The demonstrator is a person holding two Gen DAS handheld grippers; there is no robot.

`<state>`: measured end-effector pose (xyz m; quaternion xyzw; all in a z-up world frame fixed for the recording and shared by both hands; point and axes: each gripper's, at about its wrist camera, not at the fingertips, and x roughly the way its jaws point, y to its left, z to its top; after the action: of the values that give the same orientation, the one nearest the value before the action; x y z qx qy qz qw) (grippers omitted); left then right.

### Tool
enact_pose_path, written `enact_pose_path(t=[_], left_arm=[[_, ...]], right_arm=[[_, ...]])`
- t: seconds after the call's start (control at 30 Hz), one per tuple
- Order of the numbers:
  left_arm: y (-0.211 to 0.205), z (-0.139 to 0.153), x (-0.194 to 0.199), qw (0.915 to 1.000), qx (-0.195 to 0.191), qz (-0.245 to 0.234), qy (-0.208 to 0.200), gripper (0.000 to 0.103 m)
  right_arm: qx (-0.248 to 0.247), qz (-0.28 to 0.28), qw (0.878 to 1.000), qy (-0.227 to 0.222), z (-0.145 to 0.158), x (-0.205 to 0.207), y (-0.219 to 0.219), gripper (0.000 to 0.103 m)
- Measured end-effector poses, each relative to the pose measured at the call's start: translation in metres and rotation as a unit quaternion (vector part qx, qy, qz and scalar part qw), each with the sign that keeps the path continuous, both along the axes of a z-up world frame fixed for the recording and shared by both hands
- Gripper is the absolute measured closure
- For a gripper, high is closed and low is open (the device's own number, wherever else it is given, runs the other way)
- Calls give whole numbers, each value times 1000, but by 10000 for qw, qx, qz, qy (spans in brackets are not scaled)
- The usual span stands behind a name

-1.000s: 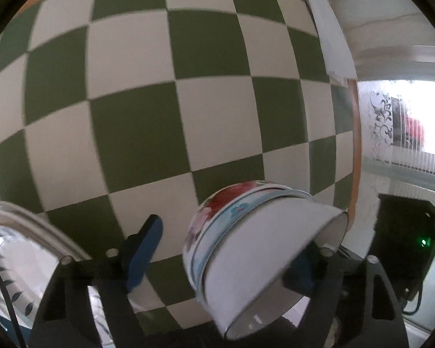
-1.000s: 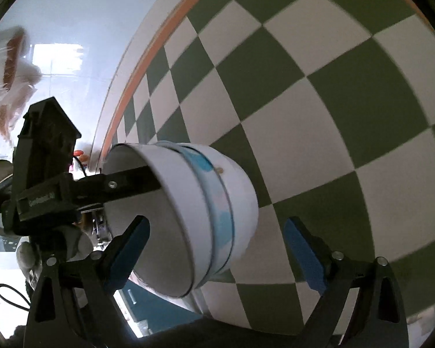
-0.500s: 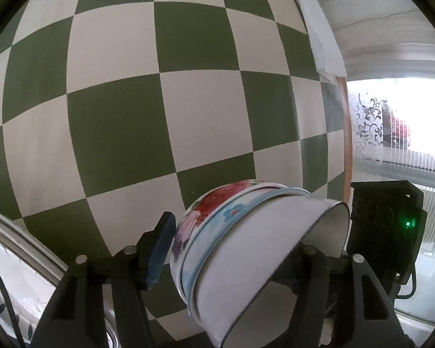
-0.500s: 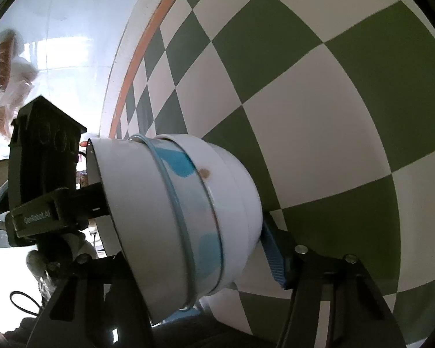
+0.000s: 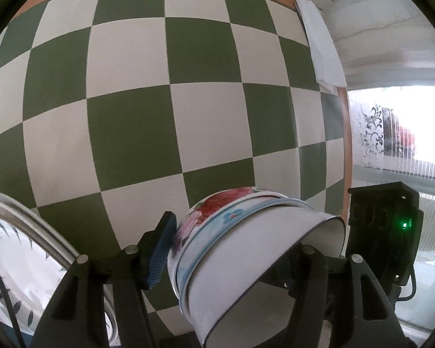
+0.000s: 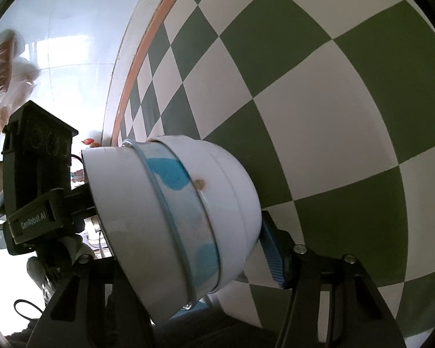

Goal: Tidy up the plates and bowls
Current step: 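Lift and carry the bowl stack over the plate stack with both grippers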

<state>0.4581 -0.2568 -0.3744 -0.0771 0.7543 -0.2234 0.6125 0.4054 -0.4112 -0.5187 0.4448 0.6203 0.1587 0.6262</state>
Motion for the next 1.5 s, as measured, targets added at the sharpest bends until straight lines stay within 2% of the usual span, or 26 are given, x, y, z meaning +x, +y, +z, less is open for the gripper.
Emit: enact_pose_path(t=[0.2,0.47,0.73,0.97,1.33,1.5], left_arm=[[6,10,1,9999,48,120,-10,44],[30,33,0,9995,27,284,-122,44],[77,53,-2,9987,-25,443,-252,44],[135,62,-6,9976,-13,618,-300,44],[212,54,-11,9945,42,1009,-268,44],[234,42,-13,9925,-13,1208,-199,44]], right_arm=[[77,97,9999,47,6,11,8,44],[70,370,9993,-58,30,25,29,45],[-10,637,9977,-215,55,35,72,45],[-12,796,9964,-280,68,38,126,46],[68,1160,9928,-283,62,44,208,47],[65,1352,9905,-225,53,48,226,47]])
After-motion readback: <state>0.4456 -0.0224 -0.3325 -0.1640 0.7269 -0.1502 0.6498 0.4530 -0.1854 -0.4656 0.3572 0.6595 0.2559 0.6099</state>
